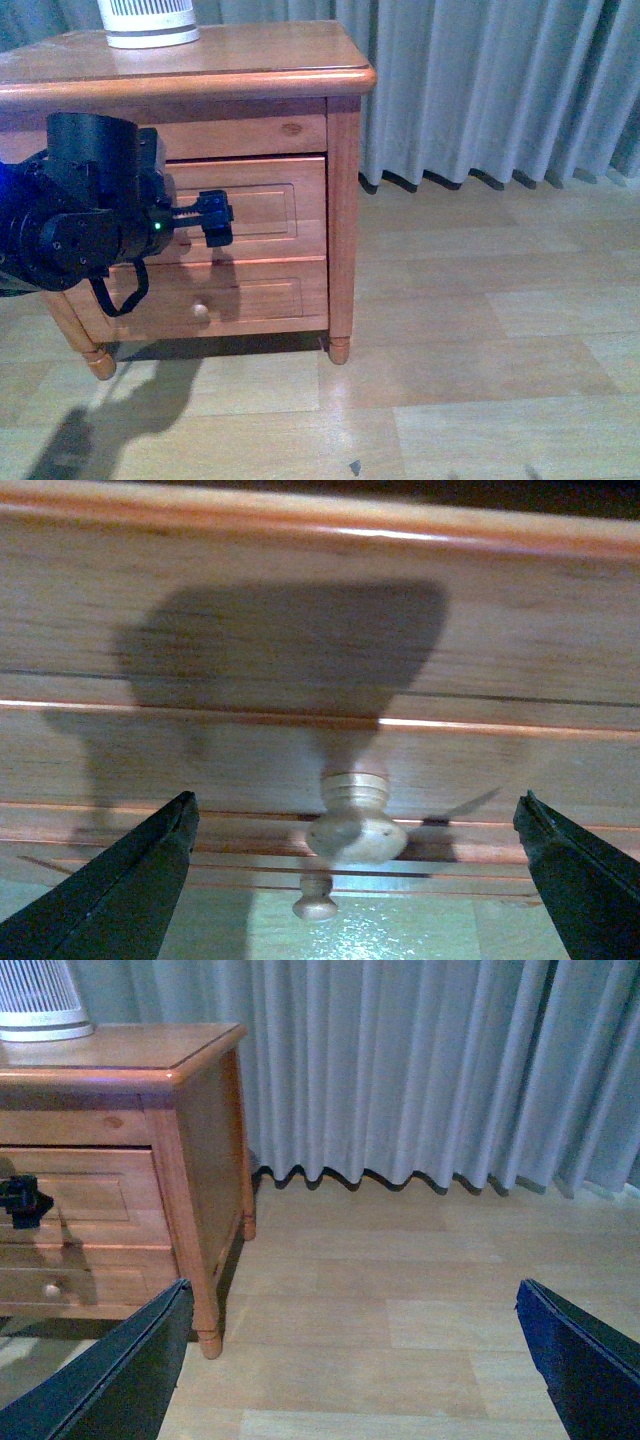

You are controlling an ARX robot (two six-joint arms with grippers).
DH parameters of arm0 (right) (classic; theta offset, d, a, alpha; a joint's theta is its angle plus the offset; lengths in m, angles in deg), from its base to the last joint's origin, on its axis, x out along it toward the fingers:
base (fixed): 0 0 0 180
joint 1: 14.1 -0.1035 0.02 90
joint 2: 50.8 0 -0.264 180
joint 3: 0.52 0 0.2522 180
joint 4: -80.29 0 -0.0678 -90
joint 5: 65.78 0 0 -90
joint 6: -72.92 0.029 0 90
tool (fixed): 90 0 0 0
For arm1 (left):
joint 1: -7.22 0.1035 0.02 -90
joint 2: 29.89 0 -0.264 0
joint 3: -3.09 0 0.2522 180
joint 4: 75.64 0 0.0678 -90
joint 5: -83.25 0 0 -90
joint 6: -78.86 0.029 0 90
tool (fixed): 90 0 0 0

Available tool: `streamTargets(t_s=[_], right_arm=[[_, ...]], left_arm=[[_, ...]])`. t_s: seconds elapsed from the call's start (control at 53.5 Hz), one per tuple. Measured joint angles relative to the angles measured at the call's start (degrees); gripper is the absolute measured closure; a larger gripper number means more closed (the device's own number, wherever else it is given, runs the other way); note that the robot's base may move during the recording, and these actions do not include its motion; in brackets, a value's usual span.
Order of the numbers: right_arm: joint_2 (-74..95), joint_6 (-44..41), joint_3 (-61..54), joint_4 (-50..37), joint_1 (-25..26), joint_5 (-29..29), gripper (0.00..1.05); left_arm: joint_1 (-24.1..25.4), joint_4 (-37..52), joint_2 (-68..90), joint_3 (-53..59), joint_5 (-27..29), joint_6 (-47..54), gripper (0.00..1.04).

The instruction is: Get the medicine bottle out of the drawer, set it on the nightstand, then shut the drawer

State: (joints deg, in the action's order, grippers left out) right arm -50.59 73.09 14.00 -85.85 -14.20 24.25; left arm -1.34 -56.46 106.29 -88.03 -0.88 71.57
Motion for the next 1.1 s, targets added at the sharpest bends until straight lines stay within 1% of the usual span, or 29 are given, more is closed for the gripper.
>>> streamTargets(t_s=[0.168, 0.878, 0.953, 0.99, 1.102], right_arm=[[0.0, 0.0, 0.0, 0.0, 0.0, 0.0, 0.07], [0.0, 0.0, 0.0, 0.0, 0.0, 0.0, 0.07], [0.0, 0.0, 0.0, 0.0, 0.0, 0.0, 0.07], [0.0, 0.0, 0.0, 0.0, 0.0, 0.0, 0.07], [0.0, 0.0, 0.0, 0.0, 0.0, 0.0, 0.07]], left_arm=[[0.7, 0.6, 0.8, -0.7, -0.3, 1.0, 0.07], [0.7, 0.8, 2.8, -1.8, -0.9, 1.9, 0.07], [0.6, 1.0, 2.8, -1.8, -0.5, 2.1, 0.16], [0.5, 1.3, 2.8, -1.8, -0.5, 2.1, 0.23], [0.3, 1.7, 2.8, -1.8, -0.1, 2.6, 0.38]])
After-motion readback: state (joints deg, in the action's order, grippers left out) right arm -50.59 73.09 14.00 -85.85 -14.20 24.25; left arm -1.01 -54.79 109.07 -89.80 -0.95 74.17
